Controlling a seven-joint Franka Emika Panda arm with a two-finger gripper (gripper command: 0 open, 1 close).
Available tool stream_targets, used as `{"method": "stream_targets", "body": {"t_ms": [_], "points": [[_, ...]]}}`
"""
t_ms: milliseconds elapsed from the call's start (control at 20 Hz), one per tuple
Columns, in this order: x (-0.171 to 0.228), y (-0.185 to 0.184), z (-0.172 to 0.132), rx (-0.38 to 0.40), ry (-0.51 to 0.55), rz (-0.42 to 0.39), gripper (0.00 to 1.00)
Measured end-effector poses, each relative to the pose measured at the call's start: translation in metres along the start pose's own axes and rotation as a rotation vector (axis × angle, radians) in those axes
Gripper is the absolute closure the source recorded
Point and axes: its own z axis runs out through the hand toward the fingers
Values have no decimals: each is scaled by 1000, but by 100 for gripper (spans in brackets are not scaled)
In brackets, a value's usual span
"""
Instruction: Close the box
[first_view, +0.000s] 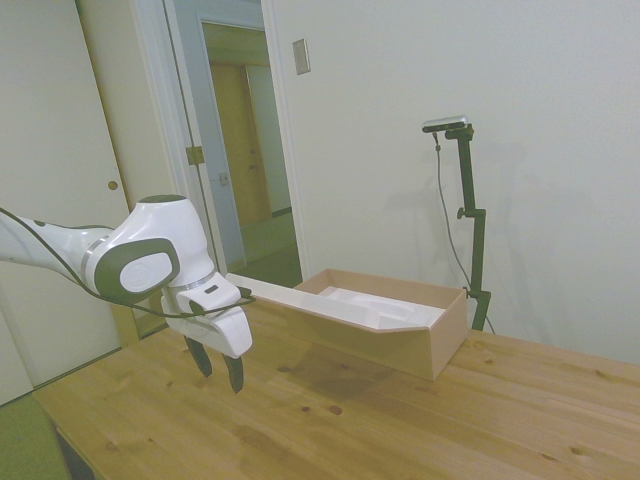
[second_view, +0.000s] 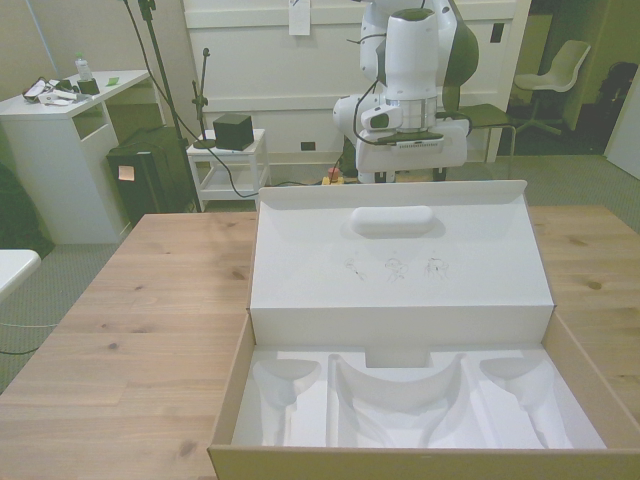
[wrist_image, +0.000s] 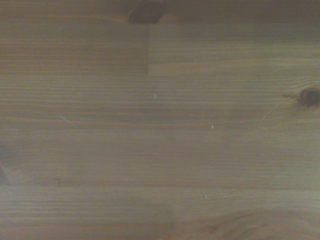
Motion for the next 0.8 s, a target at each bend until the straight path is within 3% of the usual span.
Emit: {"method": "stream_targets", "body": {"t_ms": [500, 800], "points": [[19, 1, -4, 25, 9, 7, 0], [51, -19, -34, 72, 51, 2, 0]]}}
